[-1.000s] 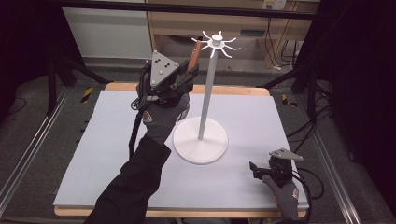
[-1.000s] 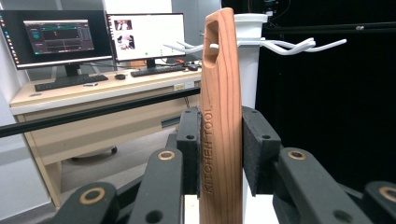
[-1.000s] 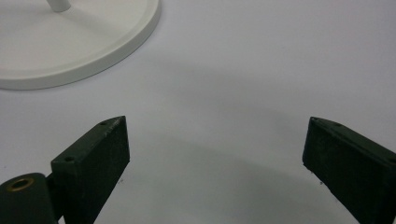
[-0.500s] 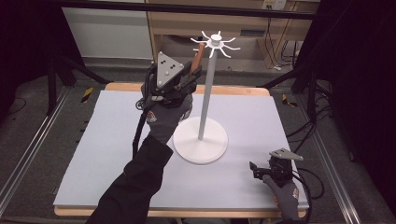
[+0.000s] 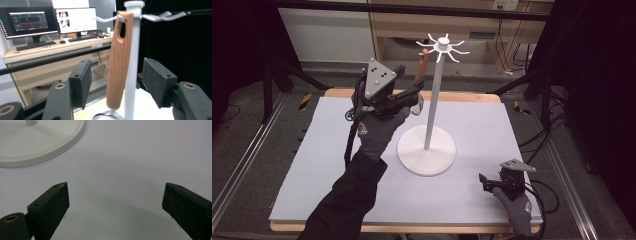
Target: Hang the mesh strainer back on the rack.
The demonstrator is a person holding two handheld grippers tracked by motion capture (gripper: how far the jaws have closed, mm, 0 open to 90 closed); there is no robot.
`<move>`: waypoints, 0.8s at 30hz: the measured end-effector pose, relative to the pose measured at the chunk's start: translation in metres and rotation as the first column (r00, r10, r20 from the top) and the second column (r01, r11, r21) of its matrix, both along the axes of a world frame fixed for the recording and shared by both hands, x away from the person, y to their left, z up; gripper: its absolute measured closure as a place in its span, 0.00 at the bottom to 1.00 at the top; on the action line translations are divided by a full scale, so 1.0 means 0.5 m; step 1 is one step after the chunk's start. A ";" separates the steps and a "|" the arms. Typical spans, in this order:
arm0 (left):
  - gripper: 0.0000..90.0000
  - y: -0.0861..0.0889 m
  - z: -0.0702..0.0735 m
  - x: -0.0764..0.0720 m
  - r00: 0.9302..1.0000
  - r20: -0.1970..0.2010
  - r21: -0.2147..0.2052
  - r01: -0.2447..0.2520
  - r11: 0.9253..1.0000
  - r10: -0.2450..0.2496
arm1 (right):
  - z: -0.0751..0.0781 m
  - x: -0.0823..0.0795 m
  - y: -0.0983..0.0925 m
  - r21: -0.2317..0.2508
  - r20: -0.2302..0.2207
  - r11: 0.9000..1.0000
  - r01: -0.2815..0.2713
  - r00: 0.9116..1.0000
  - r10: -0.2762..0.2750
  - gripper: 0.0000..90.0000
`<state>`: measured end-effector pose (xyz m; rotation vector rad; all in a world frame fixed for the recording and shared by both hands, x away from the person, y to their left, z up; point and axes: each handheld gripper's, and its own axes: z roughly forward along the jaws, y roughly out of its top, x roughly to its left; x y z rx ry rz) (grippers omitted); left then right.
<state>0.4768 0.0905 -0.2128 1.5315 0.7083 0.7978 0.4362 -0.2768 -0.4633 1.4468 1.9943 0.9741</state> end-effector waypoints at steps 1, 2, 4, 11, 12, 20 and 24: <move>0.43 0.005 -0.004 -0.002 1.000 -0.009 0.002 0.003 1.000 -0.003 | 0.000 0.000 0.000 -0.003 -0.001 1.000 0.002 1.000 -0.002 0.08; 0.43 0.010 -0.006 -0.003 1.000 -0.014 0.006 0.007 1.000 -0.007 | -0.001 0.001 0.000 -0.004 -0.001 1.000 0.003 1.000 -0.003 0.09; 0.42 0.023 -0.016 -0.007 0.999 -0.030 0.010 0.021 1.000 -0.021 | -0.001 0.001 0.000 -0.002 -0.003 1.000 0.005 1.000 -0.005 0.08; 0.38 0.072 -0.067 -0.020 0.996 -0.086 0.064 0.030 0.998 -0.024 | -0.003 0.001 -0.001 -0.001 0.002 1.000 -0.001 1.000 0.001 0.08; 0.38 0.081 -0.078 -0.023 0.995 -0.096 0.065 0.032 0.997 -0.025 | -0.004 0.002 -0.002 -0.001 0.003 1.000 0.000 1.000 0.000 0.08; 0.37 0.137 -0.154 -0.030 0.988 -0.157 0.087 0.006 0.996 0.008 | -0.004 0.000 -0.002 0.015 -0.005 1.000 0.006 1.000 -0.006 0.08; 0.36 0.168 -0.197 -0.038 0.979 -0.204 0.085 -0.008 0.996 0.025 | -0.006 0.000 -0.003 0.007 -0.001 1.000 0.011 1.000 -0.011 0.08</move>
